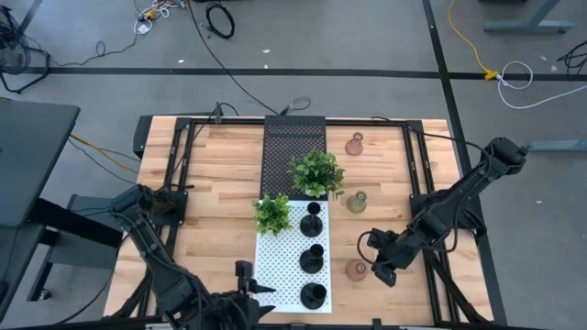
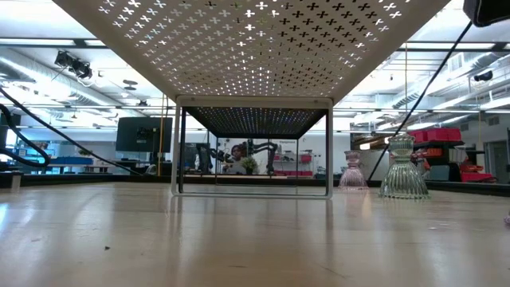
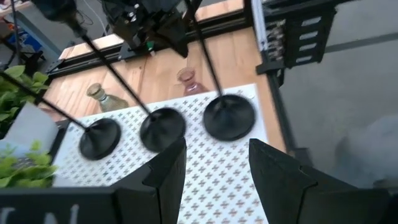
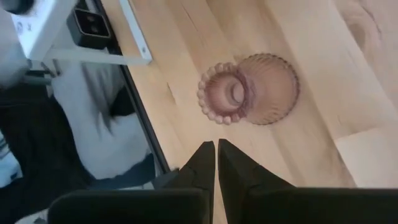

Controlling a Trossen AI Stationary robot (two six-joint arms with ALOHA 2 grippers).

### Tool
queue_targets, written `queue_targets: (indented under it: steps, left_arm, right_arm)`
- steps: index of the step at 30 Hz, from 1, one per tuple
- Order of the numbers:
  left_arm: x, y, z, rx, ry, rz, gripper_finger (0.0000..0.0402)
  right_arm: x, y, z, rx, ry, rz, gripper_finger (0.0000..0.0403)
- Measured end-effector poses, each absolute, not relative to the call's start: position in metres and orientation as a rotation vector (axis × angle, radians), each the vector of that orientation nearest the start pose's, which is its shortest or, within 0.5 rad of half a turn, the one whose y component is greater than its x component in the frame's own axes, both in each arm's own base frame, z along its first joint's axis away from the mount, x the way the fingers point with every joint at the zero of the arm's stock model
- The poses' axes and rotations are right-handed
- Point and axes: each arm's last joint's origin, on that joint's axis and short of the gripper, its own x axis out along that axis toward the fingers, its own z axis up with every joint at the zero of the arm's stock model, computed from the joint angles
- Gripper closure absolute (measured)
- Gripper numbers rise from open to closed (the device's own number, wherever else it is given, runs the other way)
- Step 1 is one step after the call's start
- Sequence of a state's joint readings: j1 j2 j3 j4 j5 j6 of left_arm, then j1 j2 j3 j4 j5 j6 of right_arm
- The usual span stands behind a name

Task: Pick & Place candle stick holders
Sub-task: Put the bottom pink glass candle holder on the black shelf

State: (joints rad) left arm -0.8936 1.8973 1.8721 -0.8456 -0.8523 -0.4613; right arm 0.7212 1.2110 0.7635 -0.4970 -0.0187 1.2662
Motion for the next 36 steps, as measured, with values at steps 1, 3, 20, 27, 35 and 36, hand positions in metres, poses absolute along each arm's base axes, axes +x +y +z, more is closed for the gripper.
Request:
queue_targets:
  steps: [1, 3, 20, 27, 35, 36]
  left_arm:
    - [0.273, -0.302, 0.340, 0.227, 0.552, 0.094, 0.0223]
    - [0.274, -0.299, 0.339, 0.236, 0.562, 0.104, 0.0223]
    - [0.293, -0.273, 0.336, 0.280, 0.617, 0.198, 0.0223]
    - [0.296, -0.266, 0.335, 0.290, 0.633, 0.216, 0.0223]
    - [0.296, -0.266, 0.334, 0.297, 0.639, 0.216, 0.0223]
    - [0.296, -0.266, 0.334, 0.298, 0.640, 0.216, 0.0223]
  right_arm:
    - [0.173, 0.152, 0.220, 0.789, 1.173, 0.022, 0.0382]
    - [0.173, 0.152, 0.220, 0.788, 1.178, 0.032, 0.0380]
    - [0.180, 0.143, 0.216, 0.707, 1.105, -0.064, 0.0182]
    - [0.187, 0.149, 0.199, 0.704, 1.159, -0.128, 0.0184]
    - [0.196, 0.152, 0.194, 0.765, 1.170, -0.120, 0.0229]
    - [0.197, 0.151, 0.194, 0.763, 1.166, -0.118, 0.0235]
